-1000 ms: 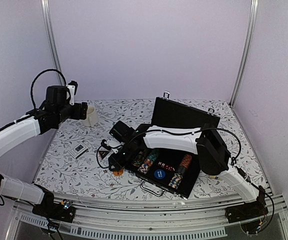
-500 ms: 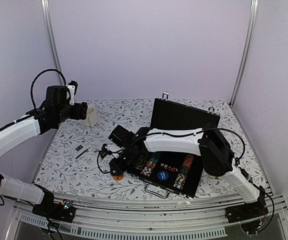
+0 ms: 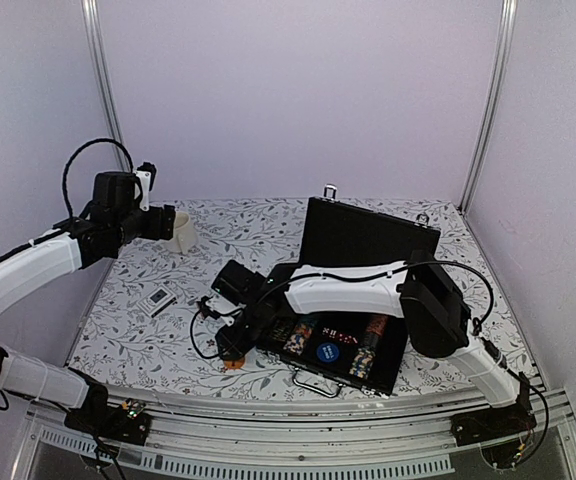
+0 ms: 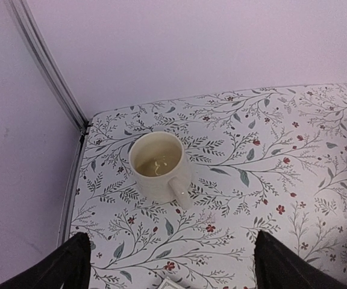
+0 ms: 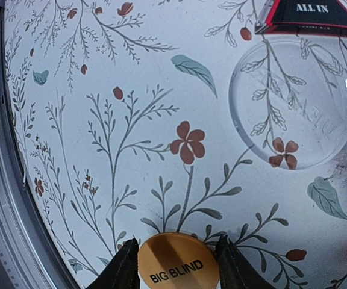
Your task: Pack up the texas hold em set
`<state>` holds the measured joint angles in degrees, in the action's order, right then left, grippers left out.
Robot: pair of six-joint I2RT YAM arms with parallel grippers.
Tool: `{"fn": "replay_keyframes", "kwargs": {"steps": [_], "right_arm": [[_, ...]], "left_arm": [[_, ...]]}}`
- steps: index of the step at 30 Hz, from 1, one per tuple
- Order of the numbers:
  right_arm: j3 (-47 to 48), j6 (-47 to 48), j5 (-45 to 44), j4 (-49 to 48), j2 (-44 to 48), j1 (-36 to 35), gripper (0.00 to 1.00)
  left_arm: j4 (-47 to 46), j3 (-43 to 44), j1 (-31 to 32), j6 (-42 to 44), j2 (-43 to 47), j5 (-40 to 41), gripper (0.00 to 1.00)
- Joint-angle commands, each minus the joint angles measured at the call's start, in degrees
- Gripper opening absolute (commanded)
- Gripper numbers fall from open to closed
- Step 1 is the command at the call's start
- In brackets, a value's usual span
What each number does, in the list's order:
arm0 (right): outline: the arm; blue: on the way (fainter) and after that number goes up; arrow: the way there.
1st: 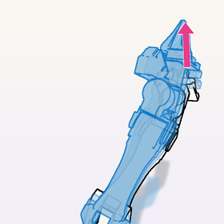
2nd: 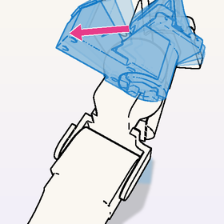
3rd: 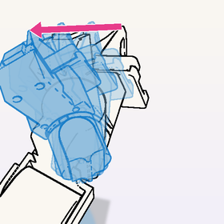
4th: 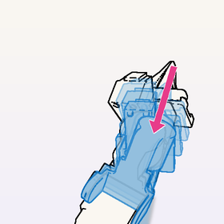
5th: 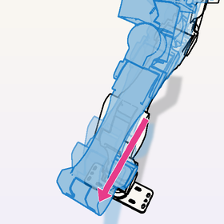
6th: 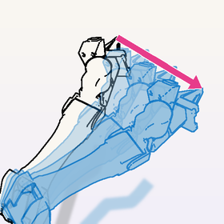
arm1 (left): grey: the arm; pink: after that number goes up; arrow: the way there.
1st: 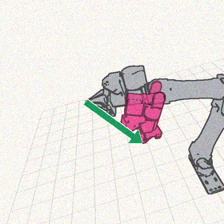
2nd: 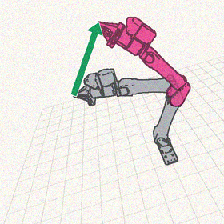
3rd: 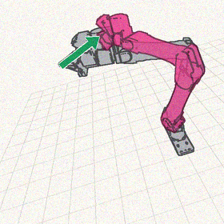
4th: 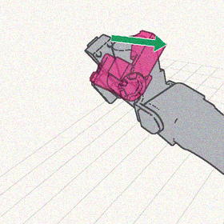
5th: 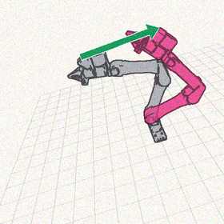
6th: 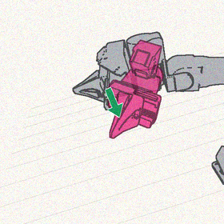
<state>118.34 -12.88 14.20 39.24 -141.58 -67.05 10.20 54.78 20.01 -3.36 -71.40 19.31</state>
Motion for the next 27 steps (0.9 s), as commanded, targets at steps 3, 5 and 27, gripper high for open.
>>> {"fn": "replay_keyframes", "kwargs": {"steps": [3, 5, 27], "right_arm": [[-4.1, -1.49, -1.93, 5.21, 0.8, -3.44, 0.48], [-4.91, -1.53, -3.77, 4.62, 1.31, -4.1, 0.5], [-22.09, 5.02, -17.7, -3.9, 5.85, -7.92, 0.66]], "left_arm": [[-0.37, 0.7, 0.9, 0.71, -0.53, 0.73, 0.94], [-0.39, 0.68, 0.93, 0.71, -0.58, 0.86, 0.94], [-0.39, 0.59, 1.43, 1.13, -1.07, 1.87, 0.94]]}}
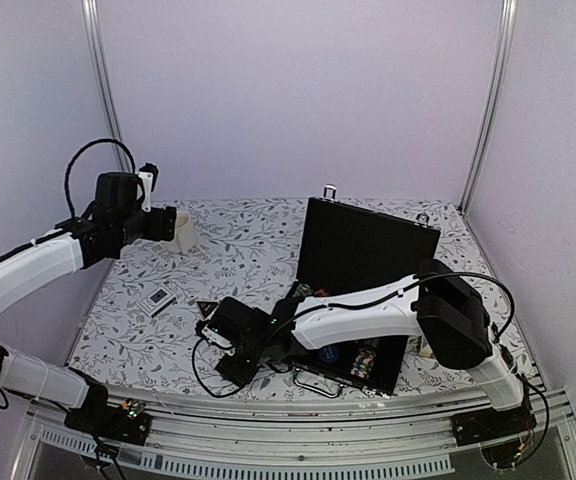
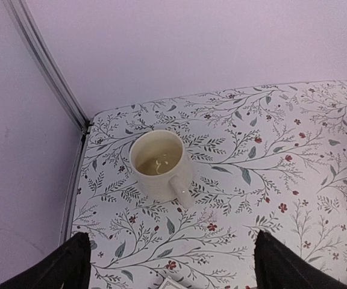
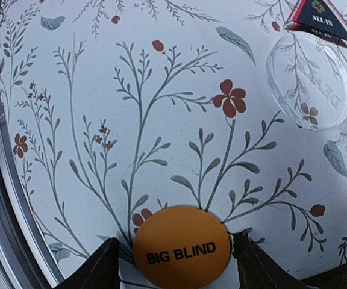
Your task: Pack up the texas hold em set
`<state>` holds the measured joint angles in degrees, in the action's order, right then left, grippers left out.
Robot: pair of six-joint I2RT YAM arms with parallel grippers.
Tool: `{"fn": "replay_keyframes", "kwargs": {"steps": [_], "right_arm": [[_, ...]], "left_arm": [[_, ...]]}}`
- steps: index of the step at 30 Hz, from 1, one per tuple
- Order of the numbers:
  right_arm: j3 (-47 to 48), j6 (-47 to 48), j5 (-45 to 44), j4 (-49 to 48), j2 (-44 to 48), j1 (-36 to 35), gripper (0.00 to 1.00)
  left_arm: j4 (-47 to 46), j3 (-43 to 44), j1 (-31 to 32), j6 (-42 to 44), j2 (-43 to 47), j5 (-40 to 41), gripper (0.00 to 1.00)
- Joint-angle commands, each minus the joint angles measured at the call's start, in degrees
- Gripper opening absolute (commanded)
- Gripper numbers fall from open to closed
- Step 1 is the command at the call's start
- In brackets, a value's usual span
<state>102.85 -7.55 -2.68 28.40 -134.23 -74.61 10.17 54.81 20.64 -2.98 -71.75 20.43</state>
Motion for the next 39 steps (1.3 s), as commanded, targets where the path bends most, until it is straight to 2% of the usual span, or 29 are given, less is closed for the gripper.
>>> {"fn": "replay_keyframes", "kwargs": {"steps": [1, 7, 17, 29, 39], "right_arm": [[-7.35, -0.39, -0.79, 6.44, -1.25, -0.35, 0.66], [-10.47, -0.5, -2.21, 4.17, -1.39, -0.34, 0.66], [-8.74, 1.41, -4.1, 1.71, -4.46, -0.36, 0.66], [-11.17, 3.04, -6.29, 0.81, -4.84, -0.7, 0.58], [-12.03, 2.84, -6.76, 0.25, -0.99, -0.93, 0.5]], "left_arm": [[-0.41, 0.56, 0.8, 0.78, -0.76, 0.76, 0.94], [-0.34, 0.65, 1.02, 0.76, -0.96, 0.76, 0.94], [-0.38, 0.56, 1.33, 0.85, -1.11, 1.07, 0.94], [-0.35, 0.61, 1.6, 0.93, -1.27, 1.05, 0.94], [-0.4, 0.65, 1.86, 0.88, -1.38, 1.02, 0.94]]}}
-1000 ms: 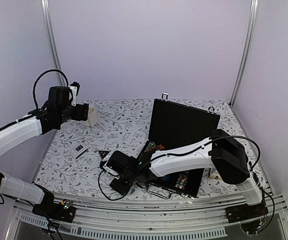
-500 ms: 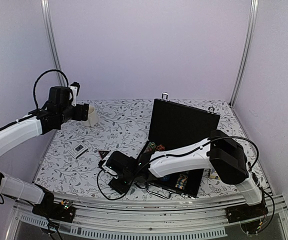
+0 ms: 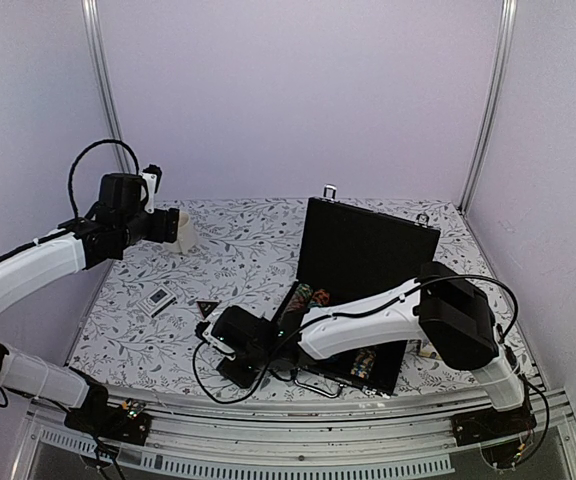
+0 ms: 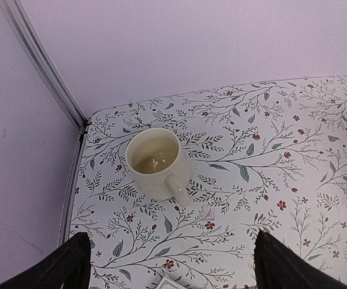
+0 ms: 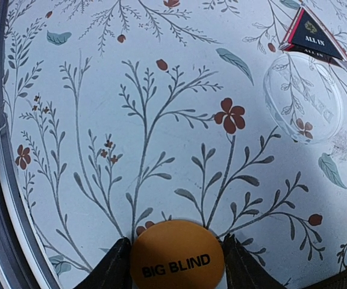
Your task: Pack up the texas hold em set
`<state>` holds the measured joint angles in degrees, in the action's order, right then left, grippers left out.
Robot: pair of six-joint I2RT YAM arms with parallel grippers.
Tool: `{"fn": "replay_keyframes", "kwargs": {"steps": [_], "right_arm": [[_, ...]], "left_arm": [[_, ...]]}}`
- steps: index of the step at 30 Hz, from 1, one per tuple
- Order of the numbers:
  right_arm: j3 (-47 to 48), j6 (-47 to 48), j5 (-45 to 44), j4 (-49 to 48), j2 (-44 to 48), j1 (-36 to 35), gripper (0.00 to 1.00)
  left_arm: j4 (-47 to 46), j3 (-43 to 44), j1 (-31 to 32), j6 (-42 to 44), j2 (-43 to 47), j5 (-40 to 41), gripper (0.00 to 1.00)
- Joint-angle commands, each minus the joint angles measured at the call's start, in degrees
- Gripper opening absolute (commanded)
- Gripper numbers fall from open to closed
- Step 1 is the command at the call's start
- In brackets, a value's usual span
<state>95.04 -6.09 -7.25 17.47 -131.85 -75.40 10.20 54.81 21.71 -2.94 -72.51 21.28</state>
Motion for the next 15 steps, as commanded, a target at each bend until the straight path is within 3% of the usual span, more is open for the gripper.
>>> {"fn": "replay_keyframes", "kwargs": {"steps": [1, 15], "right_arm": [[-4.33, 1.06, -2.3, 11.18, -2.23, -0.11, 0.5], [-1.79, -2.52, -3.07, 11.27, 5.9, -0.1, 0.5]], "left_arm": [[-0.4, 0.65, 0.8, 0.94, -0.6, 0.17, 0.94], [-0.38, 0.65, 0.96, 0.99, -0.8, 0.26, 0.94]]}}
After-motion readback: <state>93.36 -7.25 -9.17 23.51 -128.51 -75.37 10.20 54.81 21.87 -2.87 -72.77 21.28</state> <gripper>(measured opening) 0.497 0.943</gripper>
